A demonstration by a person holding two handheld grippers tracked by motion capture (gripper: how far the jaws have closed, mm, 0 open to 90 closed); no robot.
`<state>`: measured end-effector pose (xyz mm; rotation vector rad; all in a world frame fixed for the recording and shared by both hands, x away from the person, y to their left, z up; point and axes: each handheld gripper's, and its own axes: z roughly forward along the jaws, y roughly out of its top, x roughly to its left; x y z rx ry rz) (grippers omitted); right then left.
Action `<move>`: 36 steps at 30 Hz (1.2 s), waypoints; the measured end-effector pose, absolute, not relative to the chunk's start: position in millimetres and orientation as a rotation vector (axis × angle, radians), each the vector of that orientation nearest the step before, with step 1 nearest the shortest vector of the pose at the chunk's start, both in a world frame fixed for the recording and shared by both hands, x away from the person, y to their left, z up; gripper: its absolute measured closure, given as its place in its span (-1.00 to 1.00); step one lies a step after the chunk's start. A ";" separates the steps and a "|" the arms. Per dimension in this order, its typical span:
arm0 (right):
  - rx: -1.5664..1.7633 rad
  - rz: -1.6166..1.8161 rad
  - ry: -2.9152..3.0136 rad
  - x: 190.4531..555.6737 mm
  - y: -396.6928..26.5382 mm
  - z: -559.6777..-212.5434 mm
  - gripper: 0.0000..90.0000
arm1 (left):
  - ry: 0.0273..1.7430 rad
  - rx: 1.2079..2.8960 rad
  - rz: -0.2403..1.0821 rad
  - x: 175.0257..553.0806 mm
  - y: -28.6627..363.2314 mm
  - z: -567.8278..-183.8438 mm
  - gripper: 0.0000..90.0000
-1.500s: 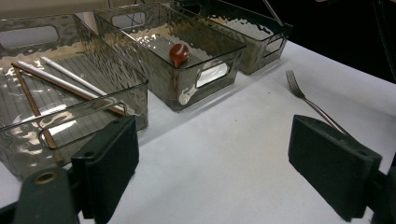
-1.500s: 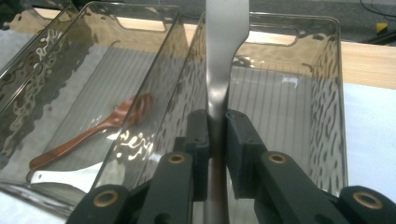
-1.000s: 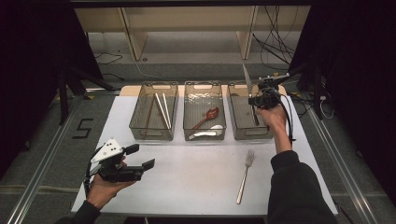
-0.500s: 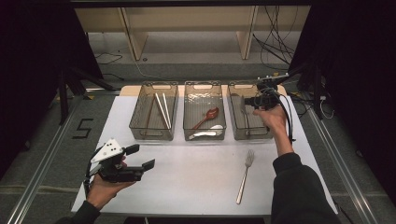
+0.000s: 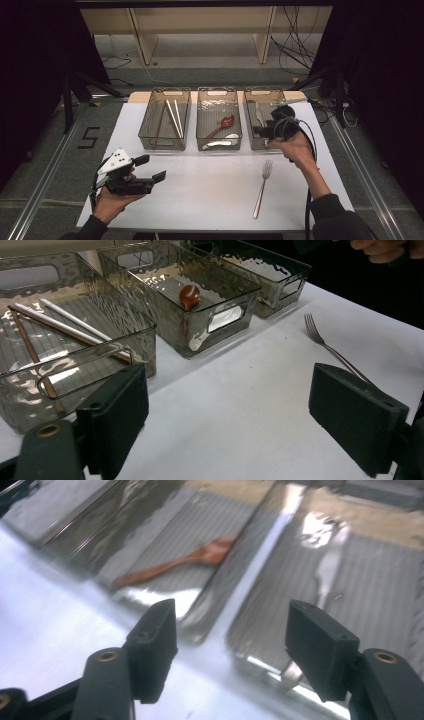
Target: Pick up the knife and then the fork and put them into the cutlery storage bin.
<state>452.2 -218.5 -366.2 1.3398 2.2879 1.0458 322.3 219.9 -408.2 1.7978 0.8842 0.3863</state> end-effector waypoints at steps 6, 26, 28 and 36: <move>1.261 1.042 2.389 420.4 -212.0 -377.0 -0.22 | 0.886 1.789 0.389 322.2 220.1 -407.8 -0.65; 1.137 0.907 2.612 353.2 -196.1 -427.0 0.70 | 0.878 1.800 0.395 321.6 219.7 -407.6 -0.65; 1.126 0.882 2.632 350.7 -196.0 -430.4 0.82 | 0.877 1.801 0.395 321.6 219.4 -407.6 -0.65; 1.109 0.768 2.699 349.8 -196.6 -446.2 1.00 | 0.877 1.801 0.395 321.7 219.5 -407.6 -0.65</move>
